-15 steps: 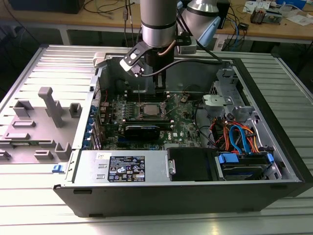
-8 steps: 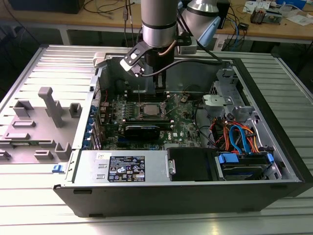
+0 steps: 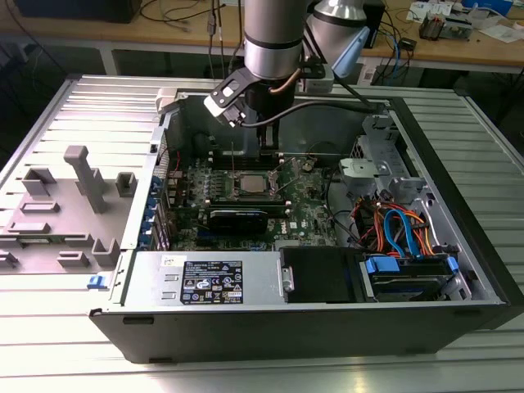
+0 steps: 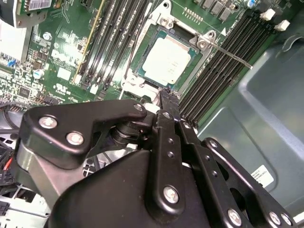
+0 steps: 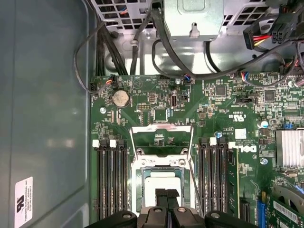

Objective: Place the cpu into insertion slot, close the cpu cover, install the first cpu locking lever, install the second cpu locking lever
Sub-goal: 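Close the cpu cover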

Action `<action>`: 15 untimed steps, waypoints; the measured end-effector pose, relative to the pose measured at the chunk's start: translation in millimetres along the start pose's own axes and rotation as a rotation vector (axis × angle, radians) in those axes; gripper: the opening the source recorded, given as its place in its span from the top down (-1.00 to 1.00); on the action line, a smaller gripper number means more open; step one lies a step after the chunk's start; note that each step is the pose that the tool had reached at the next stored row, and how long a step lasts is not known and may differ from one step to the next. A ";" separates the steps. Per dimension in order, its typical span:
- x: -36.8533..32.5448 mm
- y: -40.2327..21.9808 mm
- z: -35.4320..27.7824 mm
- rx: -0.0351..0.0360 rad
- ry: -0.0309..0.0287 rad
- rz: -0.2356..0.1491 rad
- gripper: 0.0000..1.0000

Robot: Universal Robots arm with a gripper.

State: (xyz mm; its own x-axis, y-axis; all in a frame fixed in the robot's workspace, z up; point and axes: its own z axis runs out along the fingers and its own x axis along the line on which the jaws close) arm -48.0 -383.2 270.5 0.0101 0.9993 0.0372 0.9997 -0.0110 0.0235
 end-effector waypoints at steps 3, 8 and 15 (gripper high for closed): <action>0.1 0.5 0.1 0.0005 0.0002 0.000 0.79; 0.1 7.8 0.7 0.0006 0.0001 0.000 0.79; 0.2 16.4 1.6 0.0005 0.0002 0.000 0.79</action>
State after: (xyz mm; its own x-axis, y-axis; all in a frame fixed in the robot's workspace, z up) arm -31.6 -383.1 269.3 0.0102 0.9992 0.0374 0.9997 -0.0111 0.0230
